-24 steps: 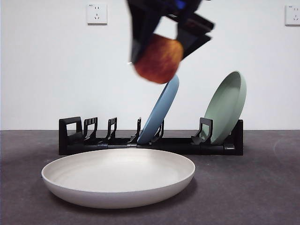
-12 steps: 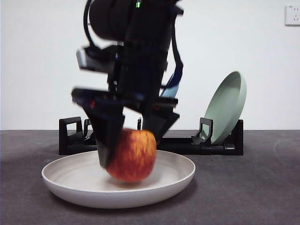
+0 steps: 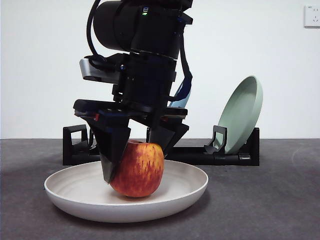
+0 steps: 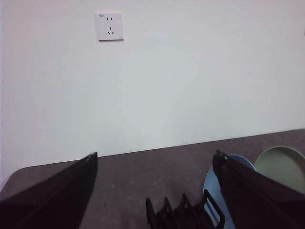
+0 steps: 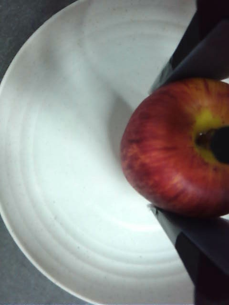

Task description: Take the yellow plate from the plate rack,put the plate on the table,take the apple from the table,put the apple in the plate

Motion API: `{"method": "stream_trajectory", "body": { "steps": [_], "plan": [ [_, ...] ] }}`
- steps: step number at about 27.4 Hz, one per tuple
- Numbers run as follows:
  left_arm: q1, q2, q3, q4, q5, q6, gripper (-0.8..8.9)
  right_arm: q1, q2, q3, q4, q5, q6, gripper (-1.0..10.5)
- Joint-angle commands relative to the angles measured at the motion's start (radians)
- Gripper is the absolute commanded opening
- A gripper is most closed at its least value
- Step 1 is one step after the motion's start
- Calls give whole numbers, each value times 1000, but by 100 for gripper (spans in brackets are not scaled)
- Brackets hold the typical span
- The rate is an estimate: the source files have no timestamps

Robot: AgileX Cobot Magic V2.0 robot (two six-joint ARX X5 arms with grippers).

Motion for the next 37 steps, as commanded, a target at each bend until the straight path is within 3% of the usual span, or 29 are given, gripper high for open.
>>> {"method": "stream_trajectory", "body": {
  "steps": [1,6,21,30,35,37],
  "plan": [
    [-3,-2,-3,-6,-2,10,409,0,4,-2,4,-1,-5,355],
    [-3,-2,-3,-7,-2,11,409,0,4,-2,4,0,-5,476],
    [-4,1,-3,-30,9,-4,408,-3,-18,11,26,7,-16,475],
    [-3,89,-3,-82,226,-3,404,-33,-208,63,29,7,-19,473],
    [-3,193,-3,-87,330,79,400,-69,-346,63,11,6,-39,468],
    [-2,238,-3,-88,361,119,317,-92,-402,63,2,7,-39,466]
  ]
}}
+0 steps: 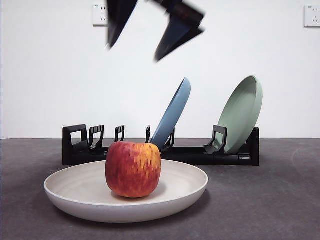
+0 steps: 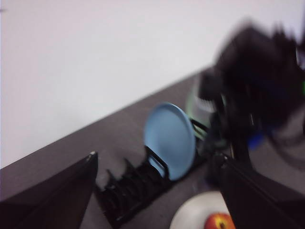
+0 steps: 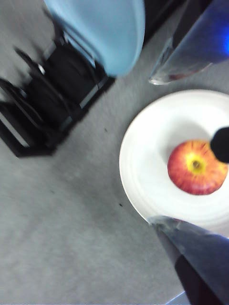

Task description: Take the yellow plate from the plate rack,put the plate on the table,take the apple from the table,put the apple in the plate

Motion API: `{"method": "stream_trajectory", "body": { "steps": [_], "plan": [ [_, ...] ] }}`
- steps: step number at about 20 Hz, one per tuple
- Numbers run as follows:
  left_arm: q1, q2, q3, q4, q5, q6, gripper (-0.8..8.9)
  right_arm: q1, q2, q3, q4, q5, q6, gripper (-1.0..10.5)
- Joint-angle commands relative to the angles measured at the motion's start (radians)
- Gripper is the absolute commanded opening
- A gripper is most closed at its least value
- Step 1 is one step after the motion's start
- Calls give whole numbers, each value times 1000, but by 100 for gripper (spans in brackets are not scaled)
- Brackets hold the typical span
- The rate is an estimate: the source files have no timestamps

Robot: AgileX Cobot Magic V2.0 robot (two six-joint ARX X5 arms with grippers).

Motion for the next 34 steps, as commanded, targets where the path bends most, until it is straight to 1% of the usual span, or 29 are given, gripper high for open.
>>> {"method": "stream_trajectory", "body": {
  "steps": [1,2,3,4,5,6,7,8,9,10,11,13,14,17,20,23,28,30,34],
  "plan": [
    [0,67,-3,0,35,92,223,-34,-78,-4,-8,4,-11,449],
    [3,100,-3,0,34,126,115,-53,-113,-4,-18,4,-11,377],
    [13,136,-3,0,33,166,17,-77,-152,-4,-36,4,-11,252],
    [27,164,-3,-2,34,192,-13,-98,-181,-4,-56,4,-11,118],
    [49,190,-3,-4,38,204,-9,-119,-211,-4,-86,3,-11,-3],
    [75,206,-3,-9,60,207,-9,-139,-232,-4,-114,3,-12,-11],
    [116,221,-3,-20,137,202,-9,-167,-259,-4,-158,3,-16,-11],
    [163,227,-3,-31,237,185,-9,-196,-280,-5,-189,3,-20,-11],
    [219,227,-3,-41,335,177,-9,-225,-299,-5,-215,2,-20,-11],
    [280,227,-3,-47,411,164,-9,-251,-318,-7,-228,2,-22,-11],
    [346,227,-3,-45,462,159,-9,-275,-336,-10,-231,2,-22,-11],
    [487,218,-4,-24,513,111,-9,-316,-378,-26,-228,2,-22,-11],
    [557,207,-7,-11,544,99,-9,-333,-402,-47,-209,2,-22,-11],
    [726,159,-50,52,659,76,-9,-372,-498,-169,-94,3,-22,-11],
    [838,60,-192,156,663,51,-9,-402,-607,-361,64,3,-15,-11],
    [904,-62,-378,238,661,7,-9,-408,-701,-573,208,3,21,-11],
    [928,-279,-638,319,655,-73,-9,-408,-810,-871,421,3,77,-11],
    [928,-332,-671,307,656,-72,-9,-409,-808,-899,405,5,80,-11],
    [928,-330,-671,228,657,-83,-3,-409,-791,-898,402,3,109,-11]
  ]
}}
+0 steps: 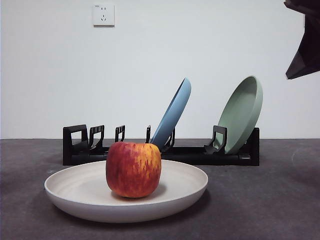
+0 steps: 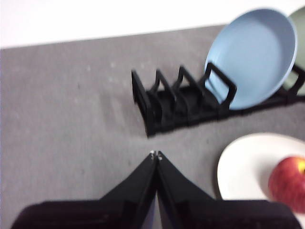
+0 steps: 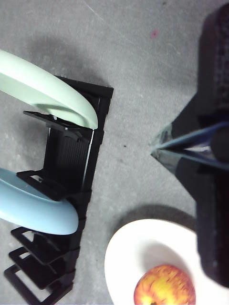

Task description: Take the yellow plate from the plate rack,put the plate on the table,take the apple from the table,put the apple in the plate

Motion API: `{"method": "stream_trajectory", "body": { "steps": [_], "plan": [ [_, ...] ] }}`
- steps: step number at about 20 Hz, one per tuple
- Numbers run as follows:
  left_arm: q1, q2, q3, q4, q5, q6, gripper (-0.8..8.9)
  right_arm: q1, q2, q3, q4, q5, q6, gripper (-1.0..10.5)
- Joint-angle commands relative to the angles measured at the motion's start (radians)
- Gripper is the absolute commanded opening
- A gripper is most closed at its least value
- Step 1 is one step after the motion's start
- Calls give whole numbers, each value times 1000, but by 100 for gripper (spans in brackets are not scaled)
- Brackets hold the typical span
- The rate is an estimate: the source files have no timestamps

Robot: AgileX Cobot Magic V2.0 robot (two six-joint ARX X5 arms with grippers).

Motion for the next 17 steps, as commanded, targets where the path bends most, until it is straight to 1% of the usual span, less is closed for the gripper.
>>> {"method": "stream_trajectory", "body": {
  "steps": [1,14,15,17],
  "plan": [
    [3,5,-5,-31,2,-10,-3,0,1,-3,7,3,27,-11],
    [5,-6,-5,-47,2,-9,-3,0,0,-3,6,3,27,-11],
    [15,-20,-5,-48,2,30,-3,0,0,-3,6,3,27,-11],
    [58,-55,-10,-32,3,39,-3,0,-1,-3,6,3,27,-11]
  ]
}}
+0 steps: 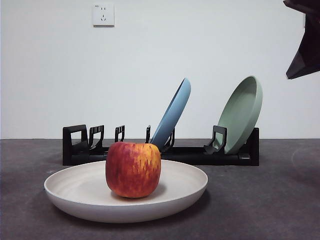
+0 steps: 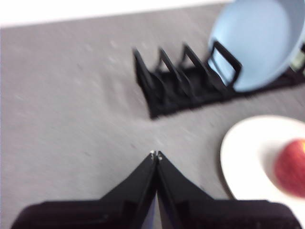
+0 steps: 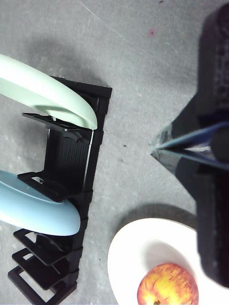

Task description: Take the yellow plate from the plate rack,put the plate on the table,take the apple from the table,put the apple in the plate

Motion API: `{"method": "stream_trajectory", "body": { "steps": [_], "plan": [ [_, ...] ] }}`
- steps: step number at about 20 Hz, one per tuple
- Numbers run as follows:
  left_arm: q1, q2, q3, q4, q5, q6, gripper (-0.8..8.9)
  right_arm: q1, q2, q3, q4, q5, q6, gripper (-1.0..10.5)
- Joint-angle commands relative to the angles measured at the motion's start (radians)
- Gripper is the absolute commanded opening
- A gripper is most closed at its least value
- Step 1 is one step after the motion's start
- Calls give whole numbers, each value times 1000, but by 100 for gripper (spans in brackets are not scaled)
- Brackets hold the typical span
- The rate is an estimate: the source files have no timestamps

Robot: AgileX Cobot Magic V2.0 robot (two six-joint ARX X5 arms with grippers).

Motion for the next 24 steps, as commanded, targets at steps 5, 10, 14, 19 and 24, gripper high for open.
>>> {"method": "stream_trajectory", "body": {
  "steps": [5,10,14,19,24],
  "plan": [
    [189,-184,-177,157,8,11,-3,0,-1,-3,6,3,10,-11],
    [248,-315,-403,330,8,9,-3,0,-1,-3,6,3,10,-11],
    [248,-345,-482,346,8,2,-3,0,-1,-3,6,3,10,-11],
    [248,-371,-482,322,8,2,-3,0,-1,-3,6,3,10,-11],
    [248,-371,-482,322,5,3,-3,0,-1,-3,6,3,10,-11]
  ]
}}
